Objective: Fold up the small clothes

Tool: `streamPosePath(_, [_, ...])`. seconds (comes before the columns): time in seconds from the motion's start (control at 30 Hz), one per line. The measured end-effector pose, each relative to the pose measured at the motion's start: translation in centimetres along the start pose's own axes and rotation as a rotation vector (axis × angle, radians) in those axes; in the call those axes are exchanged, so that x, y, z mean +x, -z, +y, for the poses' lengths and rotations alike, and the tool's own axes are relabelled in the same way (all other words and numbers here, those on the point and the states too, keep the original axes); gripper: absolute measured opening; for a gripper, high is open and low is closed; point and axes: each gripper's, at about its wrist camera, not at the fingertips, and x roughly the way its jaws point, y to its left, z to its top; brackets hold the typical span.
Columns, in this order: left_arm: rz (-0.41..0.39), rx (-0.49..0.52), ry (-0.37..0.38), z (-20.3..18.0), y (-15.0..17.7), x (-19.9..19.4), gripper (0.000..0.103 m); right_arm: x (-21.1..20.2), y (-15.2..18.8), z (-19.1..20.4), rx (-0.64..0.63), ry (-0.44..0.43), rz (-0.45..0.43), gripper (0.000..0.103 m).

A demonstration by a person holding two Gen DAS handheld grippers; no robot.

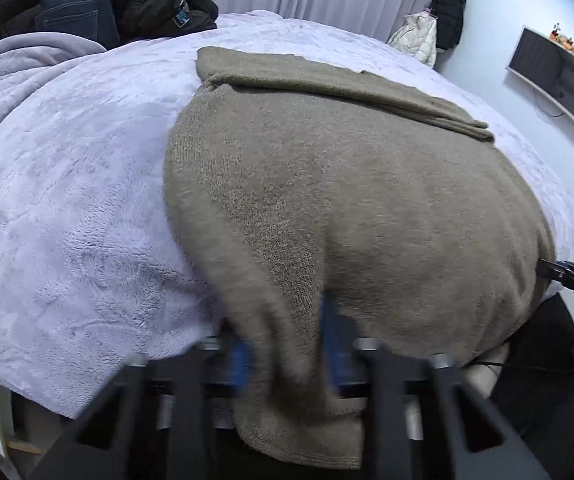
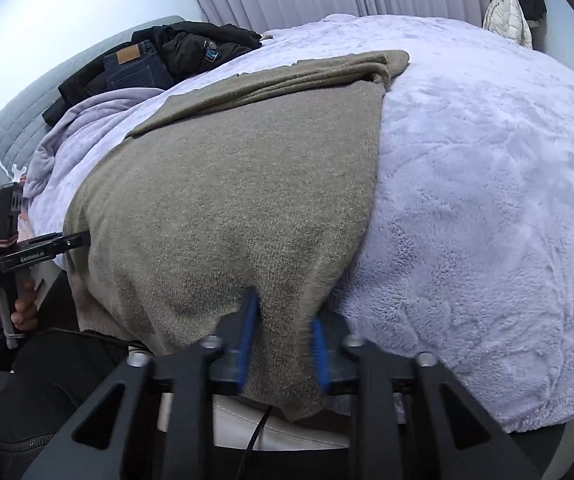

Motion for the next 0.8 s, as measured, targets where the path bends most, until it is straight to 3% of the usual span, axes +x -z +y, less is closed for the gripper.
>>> streamPosePath(0.17, [0.019,0.044,-0.036,-1.0,-0.3,-0.8,0.015,-2.1,-0.8,0.8,-0.005,-0.07,-0.032,0.011])
streamPosePath(0.37, [0.009,0.005,0.031,-0.1,-1.1,-1.8,0.015,-4.9,-2.6,0.0,0.05,-0.167,-0.096,0.011])
streamPosePath(0.63, [-0.136,-0.035,0.144,0.7,-3.4,-5.2,0.015,-6.5,-4.6,0.1,0.052,-0.186,-0.135,0.011])
streamPosePath(0.8, [-0.176,-0.055,0.166,0.7,-5.9,-5.9,0.014,-7.8,-6.9,0.0,0.056,-0.214,-0.177,0.011])
